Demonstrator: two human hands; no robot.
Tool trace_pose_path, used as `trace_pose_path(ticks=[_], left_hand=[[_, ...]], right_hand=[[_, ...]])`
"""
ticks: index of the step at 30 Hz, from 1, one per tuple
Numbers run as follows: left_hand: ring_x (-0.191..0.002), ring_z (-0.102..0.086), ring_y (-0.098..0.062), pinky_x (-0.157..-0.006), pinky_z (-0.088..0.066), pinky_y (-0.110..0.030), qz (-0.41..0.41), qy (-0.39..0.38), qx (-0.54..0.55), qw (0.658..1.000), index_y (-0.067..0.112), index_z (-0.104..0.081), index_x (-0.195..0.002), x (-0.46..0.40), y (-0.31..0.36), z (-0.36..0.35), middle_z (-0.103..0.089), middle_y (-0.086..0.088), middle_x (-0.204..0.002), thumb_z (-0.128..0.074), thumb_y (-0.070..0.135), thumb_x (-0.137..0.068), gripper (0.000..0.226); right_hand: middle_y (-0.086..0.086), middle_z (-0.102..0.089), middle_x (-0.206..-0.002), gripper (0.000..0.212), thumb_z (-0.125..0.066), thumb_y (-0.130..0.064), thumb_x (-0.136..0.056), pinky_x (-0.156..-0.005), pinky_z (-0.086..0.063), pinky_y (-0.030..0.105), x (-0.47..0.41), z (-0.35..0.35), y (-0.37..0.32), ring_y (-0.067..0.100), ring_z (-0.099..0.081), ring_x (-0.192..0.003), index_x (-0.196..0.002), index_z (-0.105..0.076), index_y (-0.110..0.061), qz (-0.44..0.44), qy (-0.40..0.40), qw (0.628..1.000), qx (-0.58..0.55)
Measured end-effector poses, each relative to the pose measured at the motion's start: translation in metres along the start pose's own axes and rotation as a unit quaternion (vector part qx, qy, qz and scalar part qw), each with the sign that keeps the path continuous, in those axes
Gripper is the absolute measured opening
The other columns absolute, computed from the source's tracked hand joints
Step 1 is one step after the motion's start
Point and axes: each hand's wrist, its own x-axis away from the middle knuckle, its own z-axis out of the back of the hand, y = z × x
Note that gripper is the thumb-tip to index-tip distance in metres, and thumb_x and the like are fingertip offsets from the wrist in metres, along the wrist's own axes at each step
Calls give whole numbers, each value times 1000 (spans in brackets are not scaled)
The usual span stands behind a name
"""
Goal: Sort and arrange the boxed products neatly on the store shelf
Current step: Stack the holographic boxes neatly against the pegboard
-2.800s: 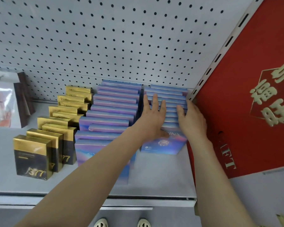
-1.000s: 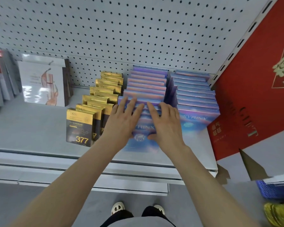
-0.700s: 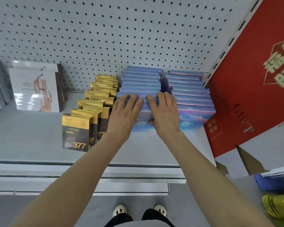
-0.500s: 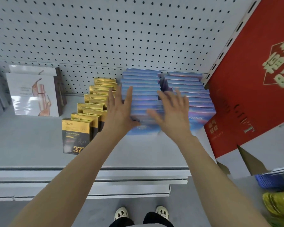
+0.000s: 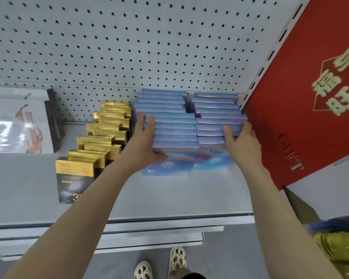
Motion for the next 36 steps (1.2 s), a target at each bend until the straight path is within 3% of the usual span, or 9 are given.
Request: trace_pose_path(ticks=[5,10,13,15,18,24,28,33,36], left_hand=[[-149,1,-13,-118,-13,-35,60,16,88,994,21,9,-155,1,13,12,10,6,-163,-58,78,-65,126],[-150,6,-26,-122,-9,-42,75,55,17,996,9,3,-154,-23,22,15,9,-12,-163,-42,53,-95,87],[-149,-6,-34,-119,-17,-45,118,68,69,988,5,-4,-154,-48,20,21,-1,-21,-160,-40,45,-100,76],[-146,-16,-34,-114,-23,-38,156,71,96,981,3,-10,-153,-69,16,28,-10,-24,-158,-40,41,-102,70],[-134,-38,-31,-90,-30,-29,200,85,140,966,2,-18,-150,-94,8,35,-31,-21,-152,-41,40,-102,66],[-112,-53,-27,-87,-39,-32,181,65,157,969,14,-25,-150,-101,-7,32,-52,-9,-134,-50,33,-98,60],[-99,-44,-14,-84,-32,-25,162,58,176,969,19,-23,-152,-101,-9,29,-44,5,-113,-52,29,-98,62],[-101,-45,-14,-86,-34,-25,161,60,206,963,23,-20,-153,-98,-10,28,-45,5,-118,-50,30,-99,63],[-120,-47,-23,-93,-35,-27,171,34,183,967,23,-9,-156,-96,-5,31,-43,-3,-141,-46,33,-101,66]], right_hand=[[25,-44,-138,69,-46,-55,-97,-100,-40,47,-37,16,-4,45,-46,-123,-142,-38,-4,5,23,999,29],[23,-40,-143,65,-40,-54,-99,-100,-40,45,-93,12,-16,43,-45,-126,-145,-34,-8,-3,-41,999,16],[22,-39,-147,74,-40,-59,-98,-104,-39,43,-116,2,-22,40,-44,-130,-145,-36,-2,-21,-91,996,2],[20,-41,-147,78,-44,-61,-96,-105,-39,41,-126,-4,-23,37,-44,-132,-144,-36,-1,-30,-111,993,-12],[17,-48,-145,78,-53,-60,-92,-103,-41,38,-133,-8,-21,35,-49,-130,-141,-38,-1,-38,-111,992,-38],[16,-50,-144,69,-50,-53,-97,-101,-41,37,-133,-17,-26,36,-50,-128,-145,-36,-6,9,-116,993,-27],[21,-50,-141,72,-46,-53,-99,-98,-42,37,-135,-18,-32,38,-50,-127,-146,-29,-2,4,-132,991,-5],[20,-48,-144,70,-41,-52,-101,-101,-39,35,-135,-15,-30,36,-47,-130,-150,-28,-5,6,-154,988,1],[20,-44,-148,70,-38,-52,-102,-105,-38,37,-128,-8,-36,36,-44,-133,-152,-25,-6,13,-154,987,30]])
